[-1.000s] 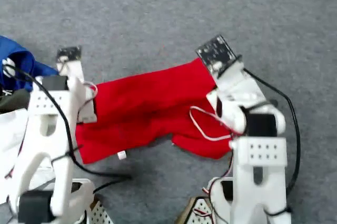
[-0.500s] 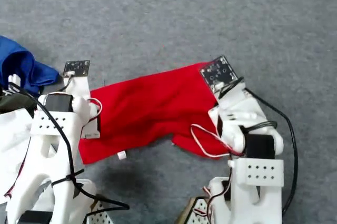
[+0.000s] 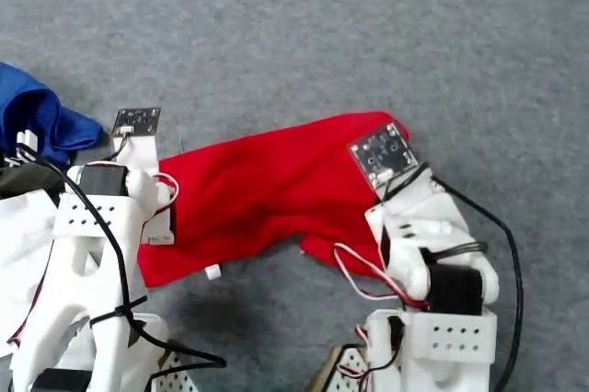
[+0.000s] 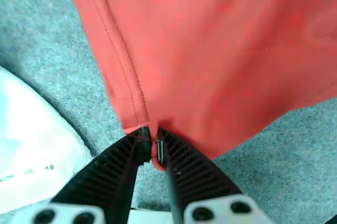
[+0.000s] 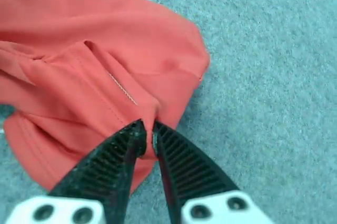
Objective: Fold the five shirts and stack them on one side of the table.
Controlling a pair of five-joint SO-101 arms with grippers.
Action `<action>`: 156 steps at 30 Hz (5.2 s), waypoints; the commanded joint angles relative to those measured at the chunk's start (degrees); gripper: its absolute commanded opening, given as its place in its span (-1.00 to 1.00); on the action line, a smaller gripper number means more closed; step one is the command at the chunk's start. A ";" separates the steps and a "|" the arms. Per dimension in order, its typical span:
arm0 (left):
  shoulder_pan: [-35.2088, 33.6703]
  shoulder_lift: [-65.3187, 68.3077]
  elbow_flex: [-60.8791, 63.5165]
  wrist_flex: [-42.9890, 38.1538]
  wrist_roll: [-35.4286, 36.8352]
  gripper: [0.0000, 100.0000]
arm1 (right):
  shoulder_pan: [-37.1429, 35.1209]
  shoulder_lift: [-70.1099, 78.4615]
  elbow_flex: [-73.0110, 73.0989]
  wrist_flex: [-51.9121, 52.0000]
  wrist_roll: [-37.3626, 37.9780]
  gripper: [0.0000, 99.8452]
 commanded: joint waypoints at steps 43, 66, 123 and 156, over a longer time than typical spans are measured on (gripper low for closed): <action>-5.98 12.09 -31.56 8.70 -0.79 -0.96 | -2.33 30.55 -21.93 -8.44 7.82 -0.99; -13.36 51.47 -31.38 -21.01 15.12 -0.96 | -1.54 113.10 -85.67 1.14 -0.26 -0.99; -14.95 24.22 4.04 -36.13 8.62 -0.96 | -12.62 78.73 -38.37 -5.27 -5.71 -0.99; -14.86 24.40 3.96 -36.31 8.62 -0.96 | -16.31 52.44 -13.23 5.36 13.98 -0.99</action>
